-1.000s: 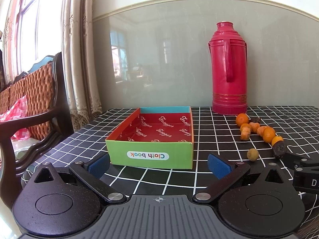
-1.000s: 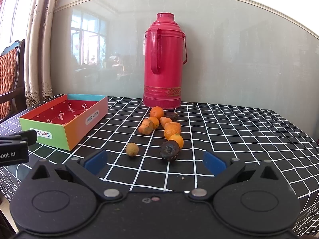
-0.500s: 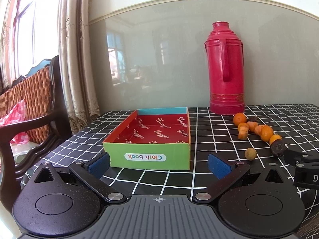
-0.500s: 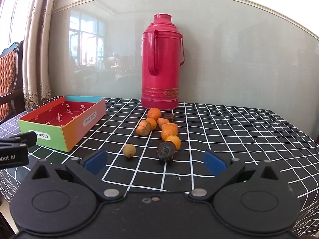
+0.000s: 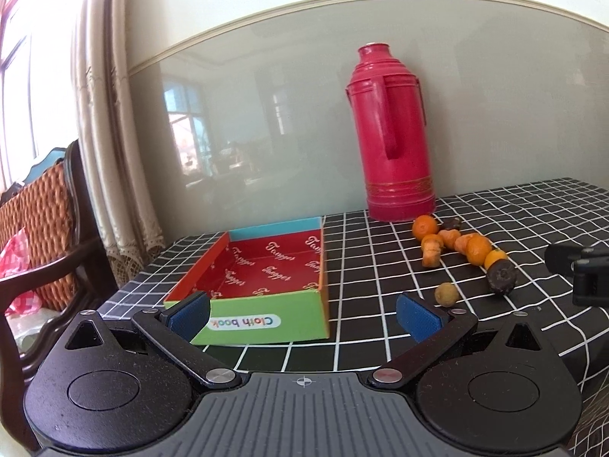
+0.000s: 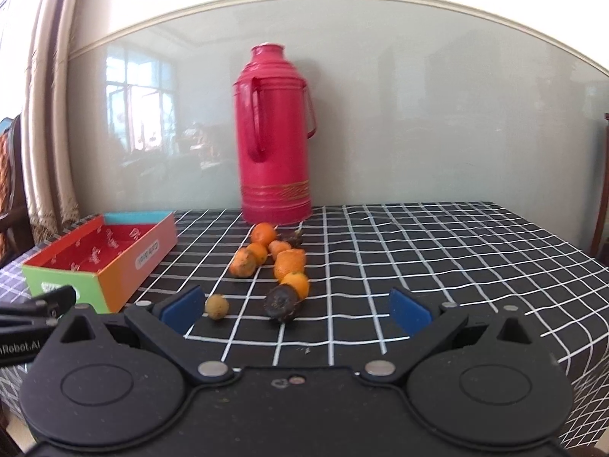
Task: Organize fruits
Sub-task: 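Reach the left tool to the small yellow-green fruit and grasp it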
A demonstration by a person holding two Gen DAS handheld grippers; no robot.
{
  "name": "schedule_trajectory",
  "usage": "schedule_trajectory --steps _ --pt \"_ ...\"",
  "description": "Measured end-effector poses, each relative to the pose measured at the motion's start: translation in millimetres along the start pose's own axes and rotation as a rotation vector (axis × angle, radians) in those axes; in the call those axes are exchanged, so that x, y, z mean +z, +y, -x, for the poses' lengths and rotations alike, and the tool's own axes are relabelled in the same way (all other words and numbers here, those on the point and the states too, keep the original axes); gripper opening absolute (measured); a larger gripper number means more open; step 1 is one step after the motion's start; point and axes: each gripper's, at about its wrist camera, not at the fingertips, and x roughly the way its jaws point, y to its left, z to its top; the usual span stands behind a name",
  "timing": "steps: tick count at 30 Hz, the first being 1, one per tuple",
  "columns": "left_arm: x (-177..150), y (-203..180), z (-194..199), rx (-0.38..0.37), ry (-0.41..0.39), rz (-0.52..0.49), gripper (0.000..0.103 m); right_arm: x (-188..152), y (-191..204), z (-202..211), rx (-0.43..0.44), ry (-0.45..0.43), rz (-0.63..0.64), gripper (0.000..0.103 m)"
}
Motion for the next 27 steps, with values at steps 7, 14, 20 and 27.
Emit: schedule_trajectory --steps 7,14,20,27 --pt "6 -28 -16 -0.104 0.013 -0.103 0.103 2 -24 3 -0.053 -0.013 -0.079 0.097" --pt "12 -61 -40 -0.226 0.040 -0.192 0.103 2 -45 5 -0.265 -0.047 -0.123 0.097" --pt "16 -76 -70 -0.308 0.097 -0.174 0.103 0 -66 6 -0.281 -0.046 -0.201 0.097" --pt "14 -88 -100 -0.381 0.158 -0.152 0.080 1 -67 7 -0.275 -0.069 -0.206 0.097"
